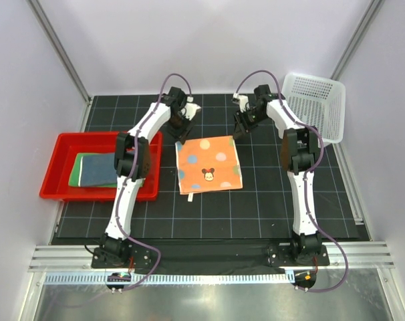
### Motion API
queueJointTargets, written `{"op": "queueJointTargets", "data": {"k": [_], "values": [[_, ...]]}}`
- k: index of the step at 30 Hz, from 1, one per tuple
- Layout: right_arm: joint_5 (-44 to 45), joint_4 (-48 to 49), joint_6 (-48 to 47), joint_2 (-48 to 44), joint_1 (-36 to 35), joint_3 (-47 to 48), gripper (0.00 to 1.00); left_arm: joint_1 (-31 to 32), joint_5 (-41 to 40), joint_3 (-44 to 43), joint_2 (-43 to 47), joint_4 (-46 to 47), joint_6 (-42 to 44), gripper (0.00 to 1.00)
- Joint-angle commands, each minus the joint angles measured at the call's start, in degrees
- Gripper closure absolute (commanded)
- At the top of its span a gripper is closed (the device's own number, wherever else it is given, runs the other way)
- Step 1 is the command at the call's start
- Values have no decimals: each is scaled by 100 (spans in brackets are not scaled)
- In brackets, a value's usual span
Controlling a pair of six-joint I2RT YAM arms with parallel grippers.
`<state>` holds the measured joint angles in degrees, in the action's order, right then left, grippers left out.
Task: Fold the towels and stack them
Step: Fold the towel
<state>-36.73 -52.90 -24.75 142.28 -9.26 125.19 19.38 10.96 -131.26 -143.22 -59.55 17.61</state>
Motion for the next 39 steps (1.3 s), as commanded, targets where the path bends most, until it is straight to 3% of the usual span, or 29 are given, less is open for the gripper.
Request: {"op": "queueJointTargets", "data": {"k": [1, 17, 28, 31, 34, 35, 37, 39], "values": [[-448, -36, -135, -7, 3, 208, 51, -118, 46, -251, -4, -188, 270, 49], [-730, -168, -153, 415, 3, 630, 46, -206, 512, -488, -356, -425, 507, 48], [-792, -185, -223, 459, -6, 779, 59, -206, 389, -681, -497, -716, 691, 57], [-801, -220, -241, 494, 3, 832, 64, -206, 556, -699, -497, -751, 718, 62], [-836, -238, -276, 485, 3, 832, 70, -206, 714, -725, -479, -812, 727, 77], [-836, -238, -276, 494, -6, 832, 75, -206, 758, -725, -479, -813, 718, 87], [-853, -229, -284, 468, -6, 823, 81, -206, 837, -743, -470, -865, 727, 96], [-879, -142, -302, 407, 3, 788, 95, -206, 951, -839, -453, -900, 718, 100]]}}
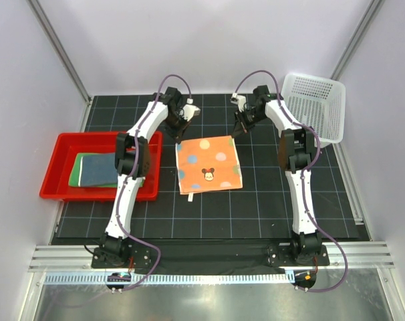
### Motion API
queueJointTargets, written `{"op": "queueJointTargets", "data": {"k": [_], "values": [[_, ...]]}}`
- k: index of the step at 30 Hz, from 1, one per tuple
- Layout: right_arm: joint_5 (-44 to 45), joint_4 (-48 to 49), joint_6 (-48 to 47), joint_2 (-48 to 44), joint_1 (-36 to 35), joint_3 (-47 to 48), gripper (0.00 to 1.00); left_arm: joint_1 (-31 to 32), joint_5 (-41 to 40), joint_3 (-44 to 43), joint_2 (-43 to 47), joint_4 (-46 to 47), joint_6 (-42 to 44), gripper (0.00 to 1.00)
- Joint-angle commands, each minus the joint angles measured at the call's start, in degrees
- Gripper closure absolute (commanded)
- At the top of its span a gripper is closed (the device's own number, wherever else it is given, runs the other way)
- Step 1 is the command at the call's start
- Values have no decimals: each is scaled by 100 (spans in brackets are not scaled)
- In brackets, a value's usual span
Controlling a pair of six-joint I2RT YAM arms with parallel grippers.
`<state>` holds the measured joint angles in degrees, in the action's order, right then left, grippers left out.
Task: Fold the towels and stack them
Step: Fold the towel
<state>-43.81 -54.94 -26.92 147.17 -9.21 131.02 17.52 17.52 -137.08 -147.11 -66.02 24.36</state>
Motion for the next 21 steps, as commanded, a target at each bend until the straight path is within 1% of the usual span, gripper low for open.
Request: {"op": "queueJointTargets", "data": {"k": [1, 3, 4, 6, 8, 9, 10, 12, 17, 20, 21], "values": [[-198, 158, -60, -136, -10, 57, 99, -20, 348, -276, -11, -262, 16, 100], [-215, 613, 45, -320, -2, -216, 99, -12, 428, -285, 85, -228, -63, 100], [-189, 799, 98, -547, 7, -539, 99, -12, 419, -267, 147, -201, -98, 100], [30, 1324, 247, -794, 68, -884, 99, 6, 393, -223, 357, -34, -256, 100], [83, 1660, 371, -1199, 156, -1393, 99, 50, 297, -39, 664, 263, -422, 100], [83, 2036, 476, -1365, 261, -1743, 99, 67, 200, 66, 788, 422, -484, 100], [83, 2214, 520, -1645, 306, -1912, 99, 94, 156, 319, 911, 545, -537, 100], [206, 2574, 556, -1902, 358, -2194, 99, 155, 50, 523, 1245, 861, -643, 100], [294, 2716, 503, -2324, 359, -2590, 99, 261, -108, 831, 1641, 1082, -740, 100], [312, 2838, 556, -2587, 350, -2888, 99, 314, -196, 884, 1764, 1004, -766, 100], [312, 2918, 582, -2675, 350, -3142, 99, 357, -231, 919, 1817, 942, -766, 100]]}}
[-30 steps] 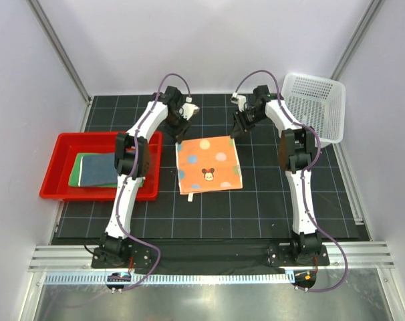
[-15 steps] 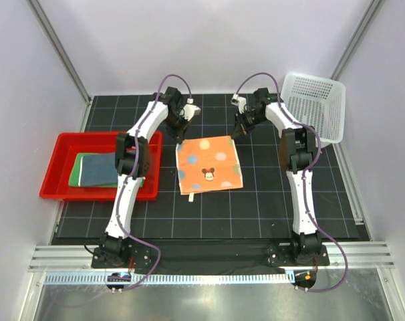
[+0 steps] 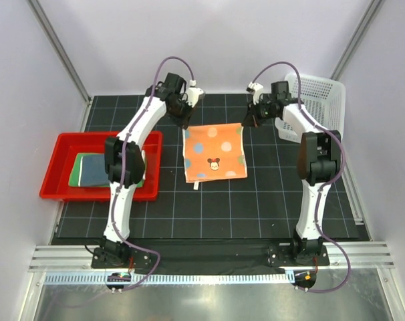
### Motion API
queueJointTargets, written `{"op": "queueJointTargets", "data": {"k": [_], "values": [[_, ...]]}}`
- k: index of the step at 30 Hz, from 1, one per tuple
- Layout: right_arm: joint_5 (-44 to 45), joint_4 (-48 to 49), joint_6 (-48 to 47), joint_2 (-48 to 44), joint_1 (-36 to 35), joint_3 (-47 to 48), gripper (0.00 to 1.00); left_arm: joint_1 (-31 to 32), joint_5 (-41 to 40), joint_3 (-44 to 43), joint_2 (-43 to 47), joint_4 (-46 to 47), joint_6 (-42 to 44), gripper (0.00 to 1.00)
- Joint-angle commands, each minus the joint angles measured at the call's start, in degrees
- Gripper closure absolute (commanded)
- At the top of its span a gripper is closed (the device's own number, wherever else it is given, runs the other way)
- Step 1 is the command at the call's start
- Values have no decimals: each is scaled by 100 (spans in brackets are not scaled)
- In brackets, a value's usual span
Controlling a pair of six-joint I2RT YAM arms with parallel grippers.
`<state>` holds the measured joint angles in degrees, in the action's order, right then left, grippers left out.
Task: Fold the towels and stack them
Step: Fold the towel
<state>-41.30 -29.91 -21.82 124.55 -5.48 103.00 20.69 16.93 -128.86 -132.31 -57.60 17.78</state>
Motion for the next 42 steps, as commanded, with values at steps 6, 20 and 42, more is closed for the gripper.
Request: {"op": "queueJointTargets", "data": {"k": [6, 20, 42], "values": [[218, 1101, 424, -1168, -15, -1421, 99, 190, -427, 834, 724, 205, -108, 100], [508, 2138, 1215, -2917, -85, -3602, 99, 480, -313, 2443, 1839, 601, -573, 100], [1124, 2490, 2332, -3815, -235, -5264, 99, 911, -111, 4509, 2921, 1172, -1224, 100]]}}
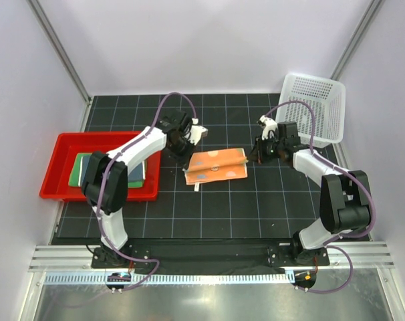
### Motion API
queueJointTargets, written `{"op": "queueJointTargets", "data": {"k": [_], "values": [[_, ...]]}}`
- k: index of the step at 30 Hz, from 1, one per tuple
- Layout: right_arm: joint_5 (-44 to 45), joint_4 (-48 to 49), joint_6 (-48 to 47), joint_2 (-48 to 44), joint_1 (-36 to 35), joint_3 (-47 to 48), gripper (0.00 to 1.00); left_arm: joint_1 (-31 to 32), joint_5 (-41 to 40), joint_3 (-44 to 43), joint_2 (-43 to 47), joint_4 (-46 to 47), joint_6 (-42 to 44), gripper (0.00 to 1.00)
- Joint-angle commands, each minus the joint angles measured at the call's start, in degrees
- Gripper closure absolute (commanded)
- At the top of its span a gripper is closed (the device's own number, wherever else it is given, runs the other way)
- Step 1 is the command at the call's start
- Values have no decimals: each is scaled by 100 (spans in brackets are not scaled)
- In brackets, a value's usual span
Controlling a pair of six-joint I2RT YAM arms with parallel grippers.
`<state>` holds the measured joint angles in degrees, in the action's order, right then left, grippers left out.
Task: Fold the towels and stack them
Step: Fold the towel
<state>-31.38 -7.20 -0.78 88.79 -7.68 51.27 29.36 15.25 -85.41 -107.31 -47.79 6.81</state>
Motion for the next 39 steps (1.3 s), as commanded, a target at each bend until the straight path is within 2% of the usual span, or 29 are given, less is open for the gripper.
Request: {"op": "queueJointTargets", "data": {"k": [1, 20, 24, 25, 27, 31, 34, 35, 37, 39], "values": [[140, 263, 271, -318, -23, -134, 99, 69, -47, 321, 447, 209, -153, 100], [615, 114, 781, -258, -84, -433, 99, 763, -593, 1351, 597, 534, -566, 100], [694, 43, 912, -204, -84, -547, 98, 799, -462, 1439, 684, 621, -654, 100], [755, 26, 947, -231, -76, -574, 94, 808, -365, 1465, 720, 657, -646, 99], [861, -61, 965, -248, -84, -591, 90, 816, -181, 1492, 869, 736, -865, 90], [1072, -457, 1210, -415, -84, -320, 65, 816, 871, 1623, 1281, 1078, -1137, 76], [1282, -791, 1553, -626, -110, -30, 65, 816, 1435, 1729, 1563, 1403, -1418, 73], [1492, -922, 1963, -713, -119, 49, 67, 816, 1437, 1807, 1659, 1500, -1619, 73], [1485, -923, 2195, -811, -224, 129, 68, 816, 1420, 1861, 1660, 1832, -1892, 73], [1861, -1054, 2485, -837, -330, 226, 68, 816, 1167, 1922, 1573, 1983, -2348, 73]]}}
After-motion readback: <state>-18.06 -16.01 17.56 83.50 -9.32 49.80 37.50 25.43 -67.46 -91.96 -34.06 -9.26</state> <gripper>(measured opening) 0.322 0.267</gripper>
